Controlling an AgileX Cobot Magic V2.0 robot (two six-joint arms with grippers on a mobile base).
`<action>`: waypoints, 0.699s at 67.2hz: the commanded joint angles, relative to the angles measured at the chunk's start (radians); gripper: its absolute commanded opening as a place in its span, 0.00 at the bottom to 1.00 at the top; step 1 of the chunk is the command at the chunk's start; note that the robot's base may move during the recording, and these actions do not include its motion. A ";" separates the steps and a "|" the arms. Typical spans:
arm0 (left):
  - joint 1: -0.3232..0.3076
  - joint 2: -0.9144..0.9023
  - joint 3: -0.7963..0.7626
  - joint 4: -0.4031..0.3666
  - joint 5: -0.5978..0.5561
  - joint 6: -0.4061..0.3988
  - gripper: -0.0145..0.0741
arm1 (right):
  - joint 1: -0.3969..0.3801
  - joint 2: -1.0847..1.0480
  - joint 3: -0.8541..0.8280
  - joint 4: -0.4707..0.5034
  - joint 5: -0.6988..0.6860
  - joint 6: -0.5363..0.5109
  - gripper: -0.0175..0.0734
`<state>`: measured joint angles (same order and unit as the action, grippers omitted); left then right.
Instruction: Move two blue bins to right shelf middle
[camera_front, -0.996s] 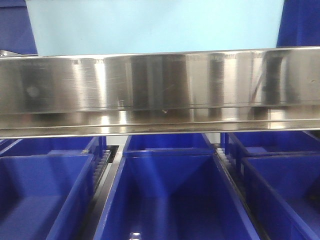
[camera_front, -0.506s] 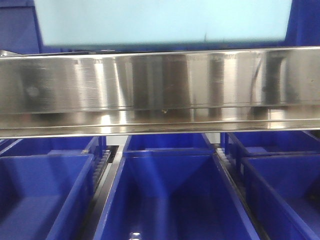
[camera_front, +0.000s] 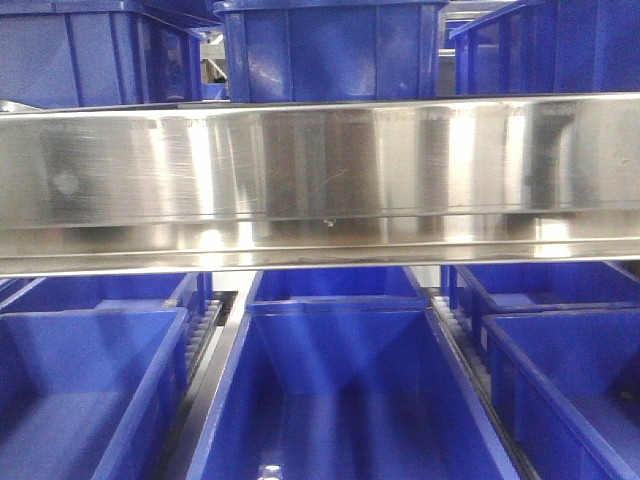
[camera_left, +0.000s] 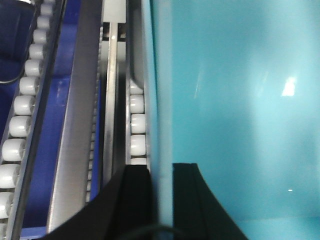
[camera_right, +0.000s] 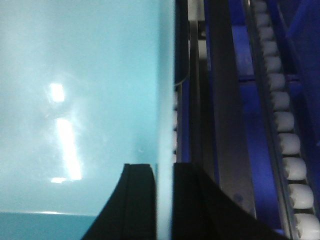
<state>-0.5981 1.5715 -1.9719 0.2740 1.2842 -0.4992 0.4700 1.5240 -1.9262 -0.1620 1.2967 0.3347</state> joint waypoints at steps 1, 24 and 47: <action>-0.005 -0.031 -0.018 -0.017 -0.063 0.001 0.04 | 0.003 -0.035 -0.020 -0.011 -0.076 -0.022 0.01; -0.005 -0.033 -0.018 0.013 -0.063 0.014 0.04 | 0.003 -0.042 -0.020 -0.011 -0.076 -0.022 0.01; -0.005 -0.033 -0.018 0.028 -0.063 0.052 0.04 | 0.003 -0.042 -0.020 -0.011 -0.076 -0.040 0.01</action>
<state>-0.6004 1.5626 -1.9719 0.2775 1.2823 -0.4591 0.4703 1.5084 -1.9262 -0.1560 1.2998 0.3216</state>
